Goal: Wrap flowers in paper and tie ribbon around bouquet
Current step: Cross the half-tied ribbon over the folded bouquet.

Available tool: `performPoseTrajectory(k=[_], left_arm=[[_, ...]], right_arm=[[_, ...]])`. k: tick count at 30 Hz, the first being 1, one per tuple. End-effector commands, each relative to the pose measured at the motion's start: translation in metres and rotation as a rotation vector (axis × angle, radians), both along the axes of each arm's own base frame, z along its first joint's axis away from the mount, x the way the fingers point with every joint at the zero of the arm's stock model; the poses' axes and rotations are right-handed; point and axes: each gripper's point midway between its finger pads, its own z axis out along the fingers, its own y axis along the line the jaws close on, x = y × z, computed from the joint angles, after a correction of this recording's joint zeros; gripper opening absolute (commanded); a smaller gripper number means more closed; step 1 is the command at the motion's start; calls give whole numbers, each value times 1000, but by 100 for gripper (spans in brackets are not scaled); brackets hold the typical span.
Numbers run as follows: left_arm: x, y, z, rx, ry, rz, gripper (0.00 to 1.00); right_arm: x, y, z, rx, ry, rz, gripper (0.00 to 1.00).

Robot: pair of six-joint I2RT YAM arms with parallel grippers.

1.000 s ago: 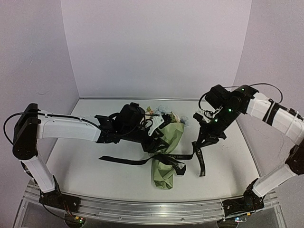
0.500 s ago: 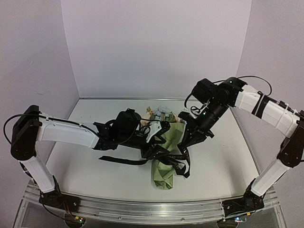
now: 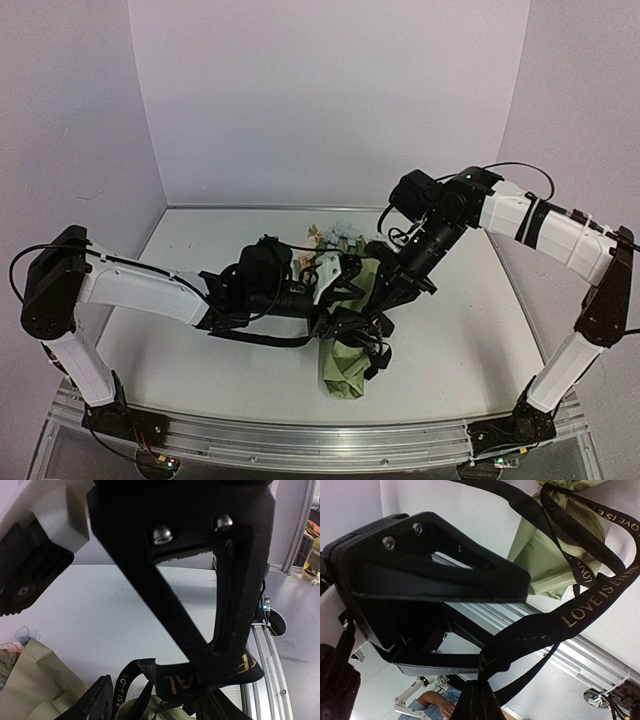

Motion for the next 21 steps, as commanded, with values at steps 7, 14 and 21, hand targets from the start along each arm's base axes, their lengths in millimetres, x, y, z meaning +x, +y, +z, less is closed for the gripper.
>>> performPoseTrajectory(k=[7, 14, 21], left_arm=[[-3, -10, 19, -75, -29, -8, 32], [10, 0, 13, -78, -6, 95, 0], [12, 29, -6, -46, 15, 190, 0]], right_arm=[[0, 9, -2, 22, 8, -2, 0], [-3, -11, -20, -46, -60, 14, 20], [-2, -56, -50, -168, -263, 29, 47]])
